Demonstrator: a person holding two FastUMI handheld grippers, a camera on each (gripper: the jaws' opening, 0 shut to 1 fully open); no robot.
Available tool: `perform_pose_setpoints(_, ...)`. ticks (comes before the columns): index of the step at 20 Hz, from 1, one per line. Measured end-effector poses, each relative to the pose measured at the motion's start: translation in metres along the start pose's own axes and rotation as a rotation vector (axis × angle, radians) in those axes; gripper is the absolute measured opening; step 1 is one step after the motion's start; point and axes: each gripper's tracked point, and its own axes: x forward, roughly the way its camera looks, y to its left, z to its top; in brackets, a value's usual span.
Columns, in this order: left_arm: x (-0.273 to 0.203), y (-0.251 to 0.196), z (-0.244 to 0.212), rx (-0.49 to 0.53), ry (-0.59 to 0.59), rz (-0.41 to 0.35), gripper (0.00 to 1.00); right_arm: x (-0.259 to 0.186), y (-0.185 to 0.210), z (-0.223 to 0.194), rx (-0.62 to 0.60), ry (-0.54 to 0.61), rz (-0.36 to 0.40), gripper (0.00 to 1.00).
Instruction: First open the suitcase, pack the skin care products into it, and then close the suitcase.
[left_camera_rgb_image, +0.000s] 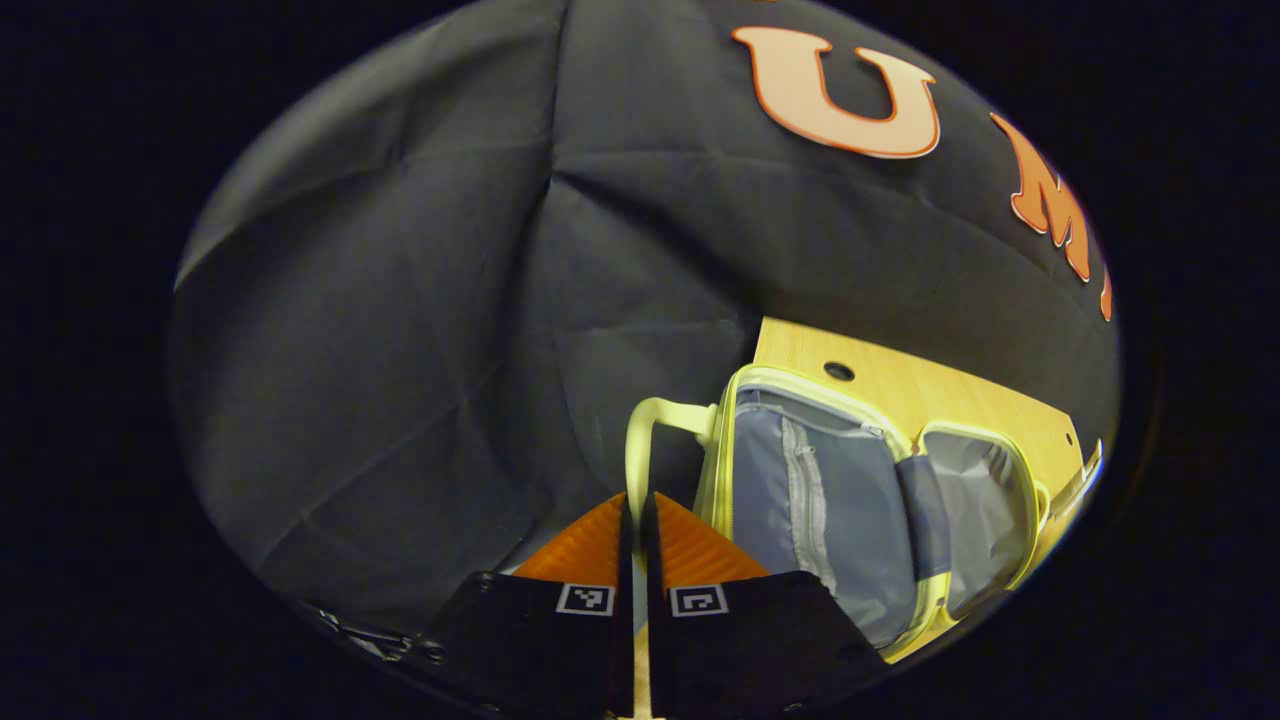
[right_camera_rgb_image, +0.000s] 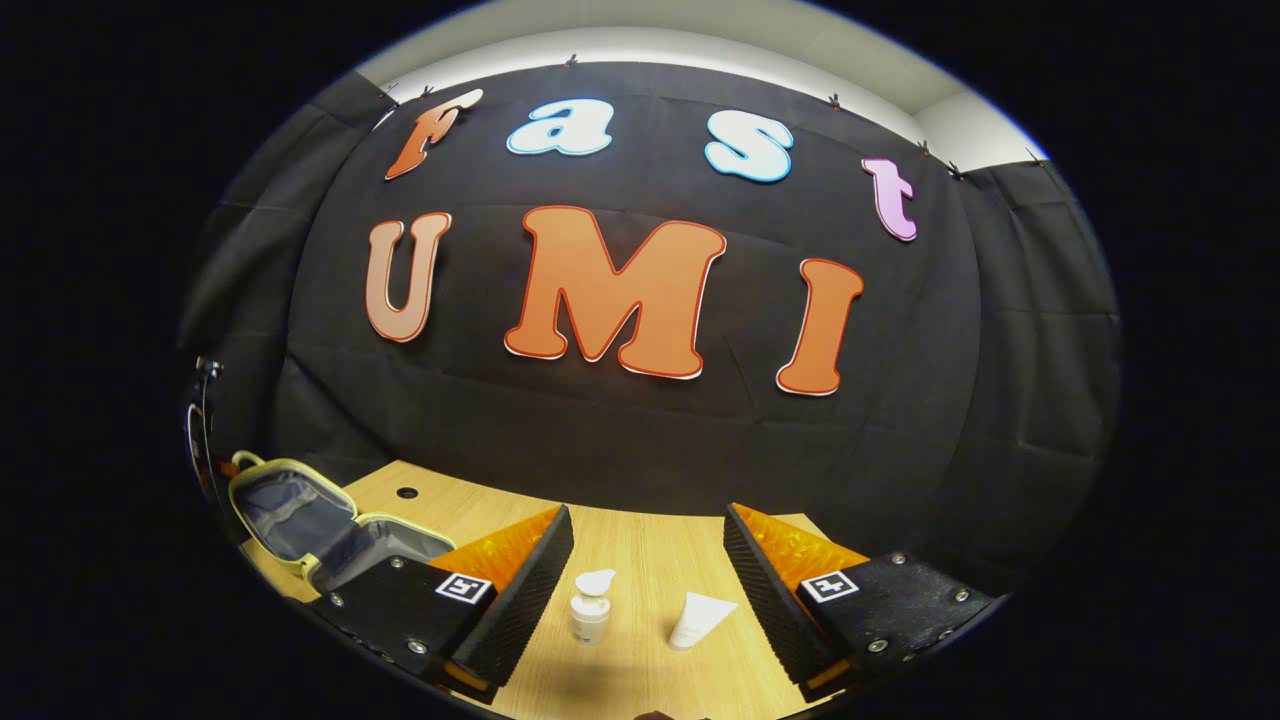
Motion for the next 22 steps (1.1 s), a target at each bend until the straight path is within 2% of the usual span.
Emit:
perform_pose_setpoints(3, 0.022, 0.001, -0.02, -0.014, 0.065, -0.004, 0.06, -0.001, 0.0, -0.001, 0.016, 0.016, -0.029, 0.97)
perform_pose_setpoints(4, 0.022, -0.002, -0.026, -0.009, 0.09, -0.007, 0.11, -0.001, -0.001, -0.001, 0.015, 0.018, -0.04, 0.96)
perform_pose_setpoints(5, 0.03, -0.002, -0.036, 0.005, 0.099, 0.027, 0.13, -0.001, -0.002, -0.001, 0.017, 0.021, -0.05, 0.97)
perform_pose_setpoints(7, 0.033, 0.007, -0.032, 0.045, 0.08, 0.092, 0.28, -0.002, -0.004, -0.002, 0.027, 0.029, -0.062, 0.97)
perform_pose_setpoints(8, 0.029, 0.009, -0.025, 0.047, 0.051, 0.103, 0.28, -0.002, -0.005, -0.003, 0.032, 0.034, -0.063, 0.97)
perform_pose_setpoints(9, 0.019, 0.01, -0.017, 0.048, 0.023, 0.109, 0.28, -0.001, -0.007, -0.006, 0.03, 0.037, -0.07, 0.97)
perform_pose_setpoints(10, 0.007, 0.008, -0.007, 0.051, -0.012, 0.11, 0.34, 0.0, -0.008, -0.007, 0.027, 0.044, -0.068, 0.97)
perform_pose_setpoints(12, -0.011, -0.006, 0.013, 0.074, -0.093, 0.107, 0.69, 0.002, -0.012, -0.01, 0.02, 0.047, -0.066, 0.97)
perform_pose_setpoints(14, -0.031, -0.028, 0.033, 0.091, -0.177, 0.106, 0.86, 0.006, -0.016, -0.009, 0.017, 0.037, -0.057, 0.97)
perform_pose_setpoints(19, -0.115, -0.094, 0.078, 0.158, -0.379, 0.053, 0.93, 0.015, -0.034, -0.007, 0.005, 0.002, -0.023, 0.97)
perform_pose_setpoints(20, -0.133, -0.107, 0.085, 0.178, -0.411, 0.033, 0.98, 0.016, -0.038, -0.005, 0.003, -0.008, -0.02, 0.96)
perform_pose_setpoints(22, -0.183, -0.126, 0.095, 0.209, -0.469, -0.005, 1.0, 0.018, -0.046, -0.004, 0.007, -0.023, -0.008, 0.97)
